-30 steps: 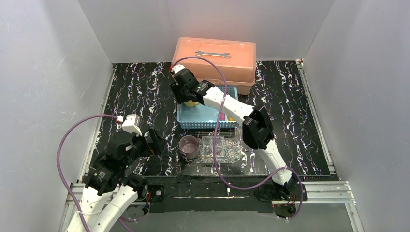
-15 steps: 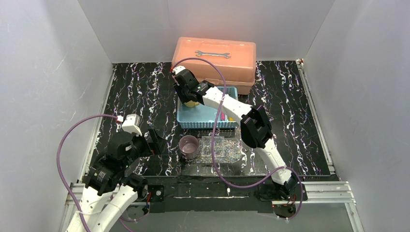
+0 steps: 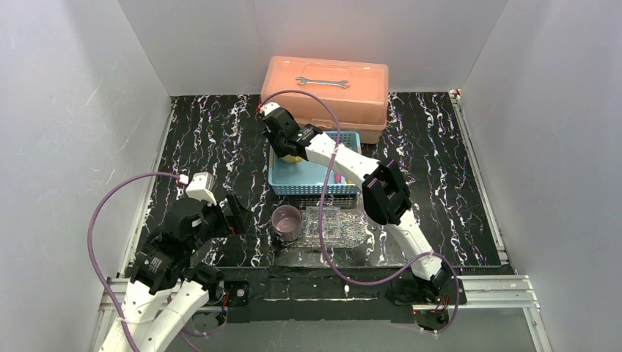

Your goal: Prepare toiletry sets of a toothbrush and toothpaste on the tray

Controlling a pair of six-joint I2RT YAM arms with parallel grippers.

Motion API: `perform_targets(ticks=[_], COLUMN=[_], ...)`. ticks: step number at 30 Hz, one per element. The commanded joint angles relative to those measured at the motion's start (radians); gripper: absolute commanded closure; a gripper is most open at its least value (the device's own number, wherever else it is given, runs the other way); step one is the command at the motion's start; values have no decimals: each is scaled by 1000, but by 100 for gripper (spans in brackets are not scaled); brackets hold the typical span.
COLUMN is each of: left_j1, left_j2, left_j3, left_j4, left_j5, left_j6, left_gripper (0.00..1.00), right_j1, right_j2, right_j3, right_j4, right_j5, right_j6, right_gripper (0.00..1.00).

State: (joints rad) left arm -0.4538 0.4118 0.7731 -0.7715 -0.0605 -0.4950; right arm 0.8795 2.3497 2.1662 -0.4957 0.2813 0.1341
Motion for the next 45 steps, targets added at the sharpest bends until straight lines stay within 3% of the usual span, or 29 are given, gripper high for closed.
perform_targets(ticks=[1, 6, 9, 30, 45], left_j1=[0, 1, 3, 9, 9], left_j2=[12, 14, 17, 27, 25], left_j3=[10, 11, 11, 11, 11], left_j4=[-8, -8, -8, -8, -8], left_j5=[-14, -15, -15, -6, -4], left_j6=[4, 4, 4, 5, 4], left_gripper=[1, 1, 1, 1, 1], right_j1=[-4, -4, -4, 2, 28], right_j2=[26, 28, 23, -222, -494], right_j3=[38, 37, 33, -93, -248], right_j4=[-22, -39, -46, -27, -25], right_j5=[8, 34, 47, 58, 104], right_j6=[-22, -36, -45, -47, -46], right_gripper=[73, 85, 99, 99, 99])
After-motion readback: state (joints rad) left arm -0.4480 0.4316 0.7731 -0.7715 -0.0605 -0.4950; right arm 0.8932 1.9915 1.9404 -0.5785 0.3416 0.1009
